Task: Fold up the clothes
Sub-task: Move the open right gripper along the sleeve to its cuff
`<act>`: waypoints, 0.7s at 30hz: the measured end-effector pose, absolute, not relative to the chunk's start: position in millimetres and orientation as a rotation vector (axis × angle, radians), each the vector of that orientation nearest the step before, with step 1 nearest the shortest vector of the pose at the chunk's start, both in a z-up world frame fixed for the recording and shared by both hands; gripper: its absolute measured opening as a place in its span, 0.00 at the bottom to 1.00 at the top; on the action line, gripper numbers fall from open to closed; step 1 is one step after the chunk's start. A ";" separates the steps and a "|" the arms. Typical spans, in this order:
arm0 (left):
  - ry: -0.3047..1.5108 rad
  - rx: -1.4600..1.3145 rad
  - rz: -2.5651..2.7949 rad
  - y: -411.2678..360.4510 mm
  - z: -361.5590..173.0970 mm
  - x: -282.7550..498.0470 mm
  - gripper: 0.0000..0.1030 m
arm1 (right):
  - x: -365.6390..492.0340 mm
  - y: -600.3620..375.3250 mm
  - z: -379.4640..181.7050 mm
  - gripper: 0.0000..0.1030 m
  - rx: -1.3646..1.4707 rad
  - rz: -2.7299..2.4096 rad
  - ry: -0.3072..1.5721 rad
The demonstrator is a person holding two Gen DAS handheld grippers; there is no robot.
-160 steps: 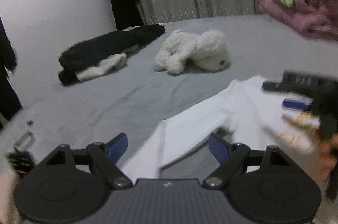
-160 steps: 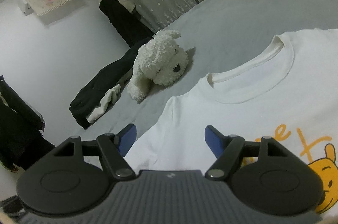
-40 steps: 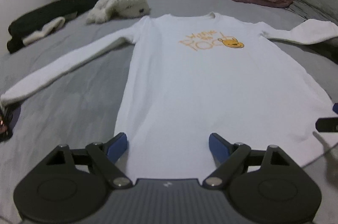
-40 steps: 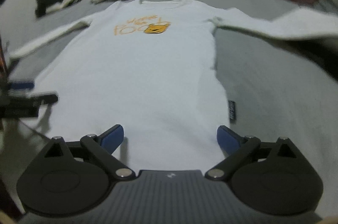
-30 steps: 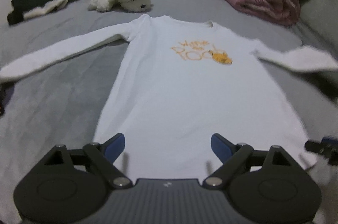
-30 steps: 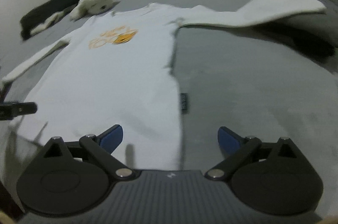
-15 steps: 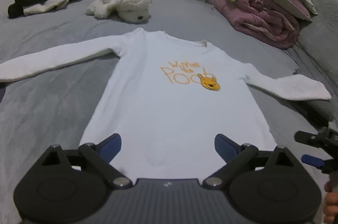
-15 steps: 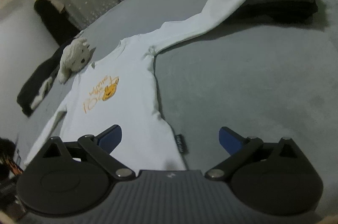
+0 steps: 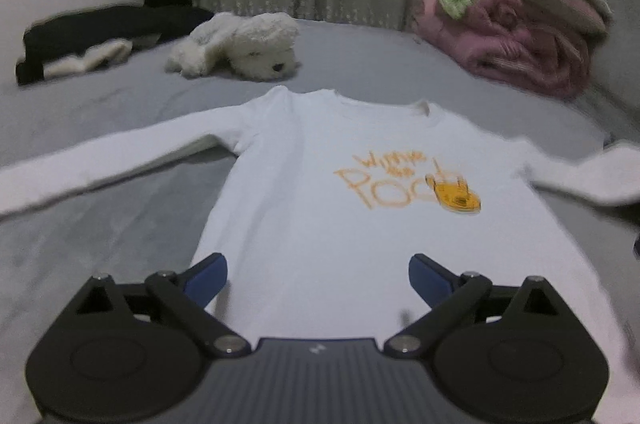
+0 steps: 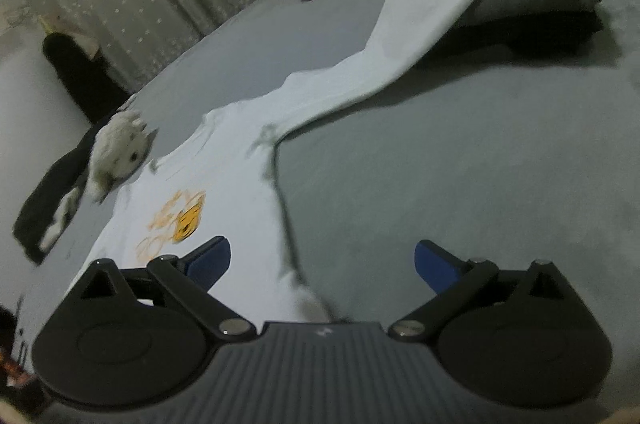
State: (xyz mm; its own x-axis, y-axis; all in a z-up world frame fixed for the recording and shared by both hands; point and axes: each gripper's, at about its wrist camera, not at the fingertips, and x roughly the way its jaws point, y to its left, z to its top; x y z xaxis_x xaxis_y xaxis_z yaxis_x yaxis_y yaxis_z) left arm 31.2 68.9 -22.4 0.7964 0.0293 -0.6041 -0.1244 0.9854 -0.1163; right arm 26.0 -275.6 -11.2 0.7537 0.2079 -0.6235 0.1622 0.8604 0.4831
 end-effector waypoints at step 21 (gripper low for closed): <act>0.701 -0.222 0.105 78.9 -30.2 58.5 0.97 | 85.8 -328.9 -36.7 0.87 0.616 -0.215 0.531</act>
